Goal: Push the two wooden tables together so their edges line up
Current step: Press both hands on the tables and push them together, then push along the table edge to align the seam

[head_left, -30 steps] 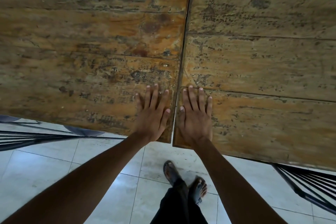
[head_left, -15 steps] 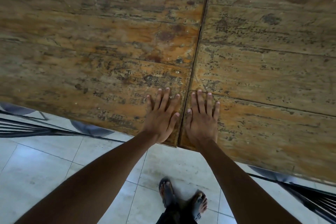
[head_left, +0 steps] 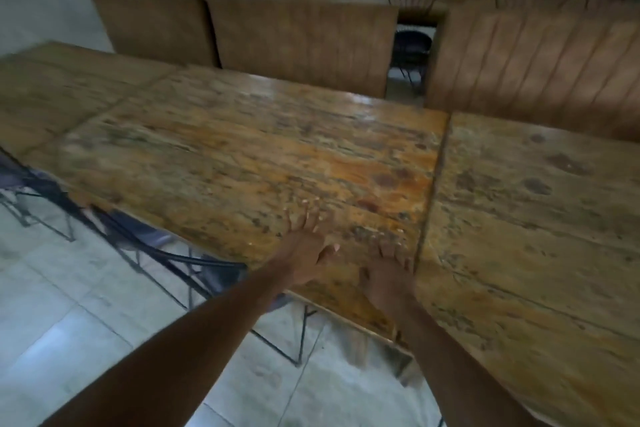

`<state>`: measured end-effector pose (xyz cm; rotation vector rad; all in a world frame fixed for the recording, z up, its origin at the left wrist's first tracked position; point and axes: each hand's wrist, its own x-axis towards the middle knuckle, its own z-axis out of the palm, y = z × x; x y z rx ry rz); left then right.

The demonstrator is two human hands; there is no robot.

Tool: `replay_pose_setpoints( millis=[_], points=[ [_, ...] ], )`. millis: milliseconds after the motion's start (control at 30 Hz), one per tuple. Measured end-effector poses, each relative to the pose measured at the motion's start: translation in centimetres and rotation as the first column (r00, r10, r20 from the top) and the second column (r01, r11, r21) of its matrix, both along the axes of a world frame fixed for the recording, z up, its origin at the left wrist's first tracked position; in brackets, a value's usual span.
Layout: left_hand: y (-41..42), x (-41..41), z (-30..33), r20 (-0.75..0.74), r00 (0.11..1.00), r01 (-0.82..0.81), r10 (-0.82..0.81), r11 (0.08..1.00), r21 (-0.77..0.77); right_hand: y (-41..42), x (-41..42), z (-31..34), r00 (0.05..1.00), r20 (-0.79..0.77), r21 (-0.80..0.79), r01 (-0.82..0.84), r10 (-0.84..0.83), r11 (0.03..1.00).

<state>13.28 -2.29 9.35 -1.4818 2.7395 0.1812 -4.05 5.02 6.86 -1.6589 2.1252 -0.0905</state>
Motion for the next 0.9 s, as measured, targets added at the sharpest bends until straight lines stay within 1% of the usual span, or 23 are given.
replay_pose_setpoints(
  millis=[100,200,300,433,533,700,800,900],
  points=[
    [-1.3,8.7,4.0,-0.019,0.995,-0.097,0.095,0.992,-0.085,-3.2,7.8,5.0,0.995,-0.018,-0.146,-0.097,0.095,0.985],
    [-1.7,17.4,7.2,-0.040,0.988,-0.156,0.151,0.976,-0.153,-5.7,16.2,9.6,0.983,-0.061,-0.322,-0.181,0.170,0.929],
    [-2.2,26.5,9.6,-0.103,0.973,-0.223,0.206,0.955,-0.198,-7.6,25.0,13.5,0.967,-0.093,-0.409,-0.255,0.238,0.876],
    [-2.6,39.7,13.1,-0.184,0.934,-0.345,0.306,0.904,-0.252,-10.8,37.6,16.9,0.922,-0.201,-0.507,-0.386,0.330,0.771],
    [-2.8,48.5,15.0,-0.183,0.904,-0.425,0.387,0.863,-0.272,-12.5,46.1,19.2,0.901,-0.193,-0.547,-0.427,0.388,0.720],
    [-4.2,59.7,16.4,-0.213,0.864,-0.502,0.457,0.819,-0.280,-15.2,56.9,21.4,0.870,-0.144,-0.542,-0.468,0.471,0.698],
    [-6.3,66.7,15.8,-0.220,0.843,-0.536,0.490,0.793,-0.290,-18.3,63.3,21.2,0.849,-0.133,-0.548,-0.493,0.511,0.676],
    [-9.3,72.6,15.1,-0.211,0.835,-0.549,0.507,0.782,-0.293,-22.7,69.1,19.5,0.840,-0.103,-0.570,-0.489,0.533,0.661]
  ],
)
